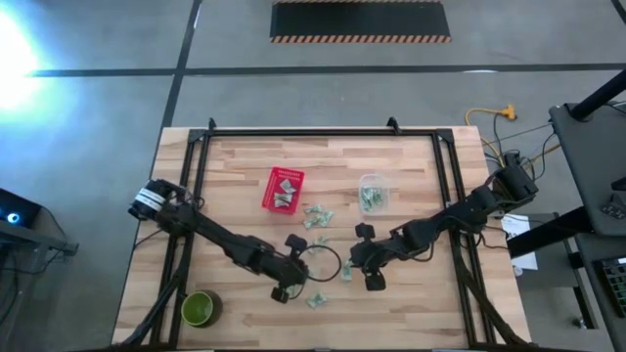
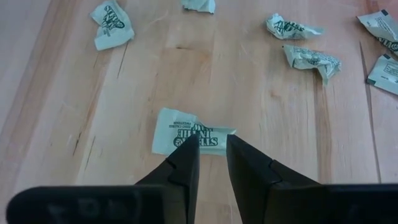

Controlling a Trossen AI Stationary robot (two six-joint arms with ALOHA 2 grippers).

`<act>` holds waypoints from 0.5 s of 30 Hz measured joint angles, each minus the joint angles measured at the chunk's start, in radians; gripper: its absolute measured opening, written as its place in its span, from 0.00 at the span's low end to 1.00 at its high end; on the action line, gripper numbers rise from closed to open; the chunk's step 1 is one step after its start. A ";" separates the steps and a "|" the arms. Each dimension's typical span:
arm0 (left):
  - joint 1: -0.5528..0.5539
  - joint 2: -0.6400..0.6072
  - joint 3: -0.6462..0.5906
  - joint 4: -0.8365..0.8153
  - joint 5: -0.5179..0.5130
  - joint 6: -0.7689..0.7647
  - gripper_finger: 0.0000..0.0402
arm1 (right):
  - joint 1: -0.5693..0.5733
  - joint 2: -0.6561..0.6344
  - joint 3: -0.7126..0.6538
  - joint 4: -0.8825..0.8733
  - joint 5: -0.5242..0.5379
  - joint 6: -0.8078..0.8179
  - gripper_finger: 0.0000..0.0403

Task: Pick and place items into bin
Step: Put the stevia packet into the red bin

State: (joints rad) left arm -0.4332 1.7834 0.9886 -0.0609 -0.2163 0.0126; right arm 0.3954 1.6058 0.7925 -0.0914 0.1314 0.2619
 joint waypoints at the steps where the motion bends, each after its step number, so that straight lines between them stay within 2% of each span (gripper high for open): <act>1: 0.000 -0.010 0.000 -0.002 -0.022 0.008 0.02 | 0.000 0.000 0.000 0.001 0.000 0.000 0.19; 6: 0.002 -0.073 -0.001 -0.016 -0.123 0.054 0.01 | 0.000 0.000 -0.001 0.001 0.000 0.000 0.20; 15: 0.063 -0.246 -0.045 -0.221 -0.411 0.074 0.01 | 0.000 0.000 -0.001 0.001 0.000 0.000 0.17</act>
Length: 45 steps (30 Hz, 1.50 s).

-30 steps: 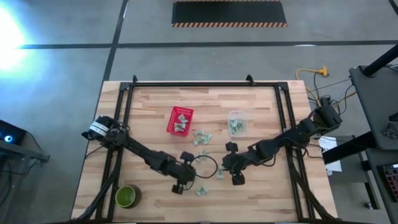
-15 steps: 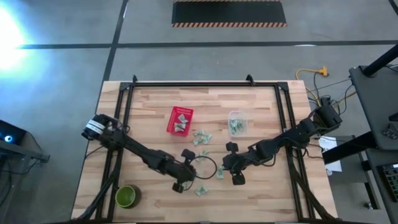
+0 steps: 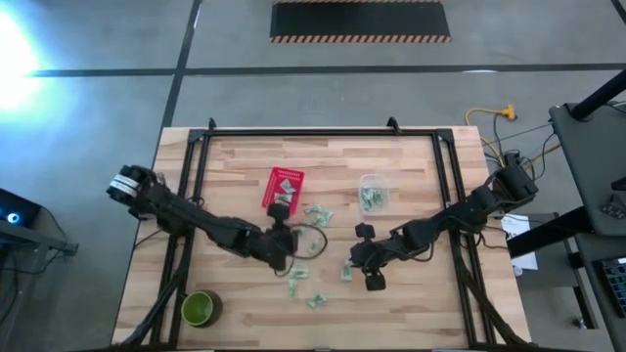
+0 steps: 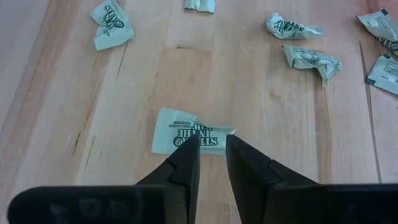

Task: Pick and place items into bin
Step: Put the stevia packet into the red bin

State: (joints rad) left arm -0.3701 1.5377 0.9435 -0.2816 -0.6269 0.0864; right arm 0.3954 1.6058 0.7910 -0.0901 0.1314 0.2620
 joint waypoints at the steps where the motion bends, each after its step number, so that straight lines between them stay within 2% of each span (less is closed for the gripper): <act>1: 0.015 -0.024 -0.009 -0.001 -0.012 0.002 0.01 | 0.000 0.000 0.000 0.000 0.000 0.000 0.17; 6: 0.122 -0.114 -0.044 -0.024 -0.028 0.008 0.01 | 0.000 0.000 0.000 0.001 0.000 0.000 0.18; 11: 0.246 -0.153 -0.078 -0.028 -0.028 0.009 0.01 | 0.000 0.000 0.000 0.004 0.000 -0.003 0.19; 19: 0.388 -0.121 -0.087 -0.017 -0.006 0.029 0.01 | 0.000 0.000 0.000 0.005 0.002 -0.027 0.17; 26: 0.425 -0.084 -0.087 -0.016 0.005 0.032 0.01 | 0.000 0.000 0.000 0.009 0.002 -0.030 0.17; 30: 0.430 -0.071 -0.087 -0.016 0.032 0.028 0.08 | 0.000 0.000 0.000 0.012 0.002 -0.033 0.17; 39: 0.426 -0.084 -0.087 -0.016 0.038 0.024 0.34 | 0.000 0.000 0.000 0.015 0.002 -0.034 0.16; 42: 0.413 -0.104 -0.087 -0.016 0.100 0.024 0.38 | 0.000 0.000 0.000 0.015 0.004 -0.036 0.16; 45: 0.394 -0.123 -0.083 -0.015 0.215 0.020 0.39 | 0.000 0.000 0.000 0.015 0.022 -0.037 0.16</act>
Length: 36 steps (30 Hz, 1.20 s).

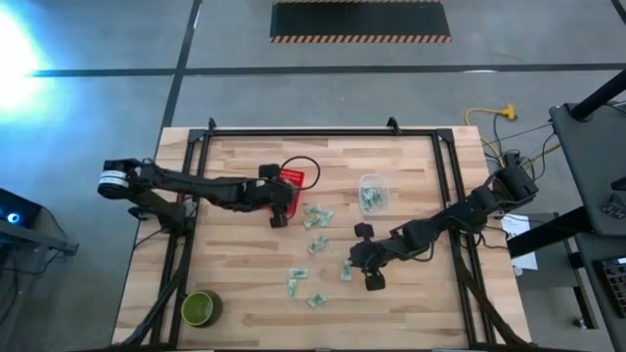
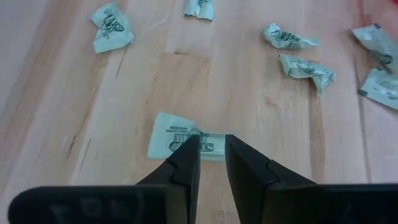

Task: Pick and place items into bin
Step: Put the stevia packet into the red bin

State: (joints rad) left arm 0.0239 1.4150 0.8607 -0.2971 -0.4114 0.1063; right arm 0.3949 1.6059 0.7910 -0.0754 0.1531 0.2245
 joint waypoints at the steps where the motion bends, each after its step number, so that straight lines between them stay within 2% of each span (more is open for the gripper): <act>1: -0.007 -0.005 0.001 0.000 0.051 -0.007 0.39 | 0.000 0.000 0.000 0.000 0.003 0.000 0.16; 5: -0.051 -0.010 0.001 0.000 0.223 -0.028 0.39 | 0.000 0.000 0.000 0.000 0.004 0.001 0.15; 7: -0.079 -0.010 0.000 0.001 0.255 -0.048 0.39 | 0.000 0.000 -0.001 0.001 0.004 0.001 0.15; 17: -0.251 -0.009 -0.001 0.056 0.267 -0.103 0.39 | 0.000 0.000 -0.002 0.007 0.005 0.004 0.14; 24: -0.365 0.058 -0.002 0.158 0.234 -0.111 0.39 | 0.000 0.000 -0.002 0.012 0.005 0.004 0.14; 29: -0.384 0.158 -0.003 0.201 0.212 -0.154 0.39 | 0.000 0.000 -0.002 0.023 0.006 0.004 0.14; 36: -0.384 0.269 0.016 0.237 0.257 -0.226 0.39 | 0.000 0.000 -0.002 0.031 0.005 0.008 0.14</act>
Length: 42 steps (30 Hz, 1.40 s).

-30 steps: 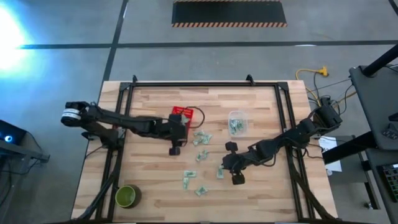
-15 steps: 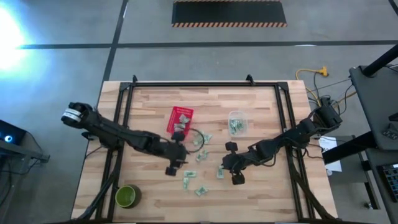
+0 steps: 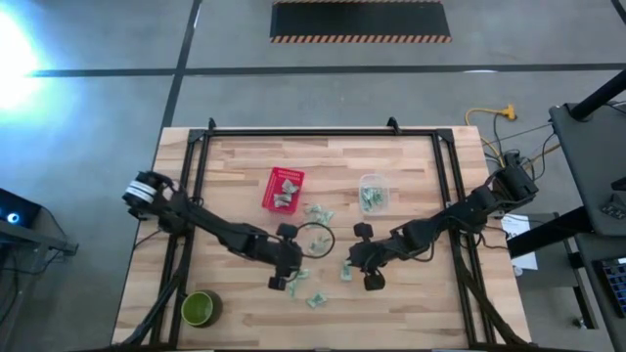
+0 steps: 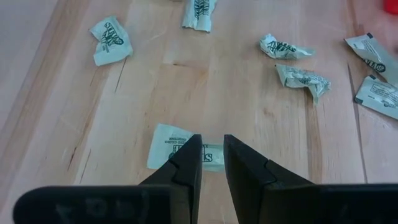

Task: Pick and place items into bin
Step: Put the stevia packet into the red bin

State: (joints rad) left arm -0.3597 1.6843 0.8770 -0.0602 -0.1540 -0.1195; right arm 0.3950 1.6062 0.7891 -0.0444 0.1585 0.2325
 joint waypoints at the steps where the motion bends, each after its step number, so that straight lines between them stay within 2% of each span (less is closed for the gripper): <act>1: 0.000 0.008 0.006 0.000 0.010 -0.011 0.39 | 0.000 0.000 0.000 0.000 0.000 0.000 0.14; 12: -0.005 0.062 0.016 0.033 0.073 -0.088 0.39 | 0.000 0.000 -0.009 -0.001 0.000 0.003 0.14; 20: -0.027 0.069 0.017 0.057 0.077 -0.141 0.39 | 0.000 0.000 -0.009 0.000 -0.001 0.003 0.14; 42: -0.055 0.094 0.019 0.017 -0.004 -0.126 0.38 | 0.000 0.000 -0.013 0.003 -0.001 0.004 0.14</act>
State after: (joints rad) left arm -0.4145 1.7779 0.8955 -0.0427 -0.1576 -0.2457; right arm 0.3950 1.6062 0.7757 -0.0418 0.1577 0.2363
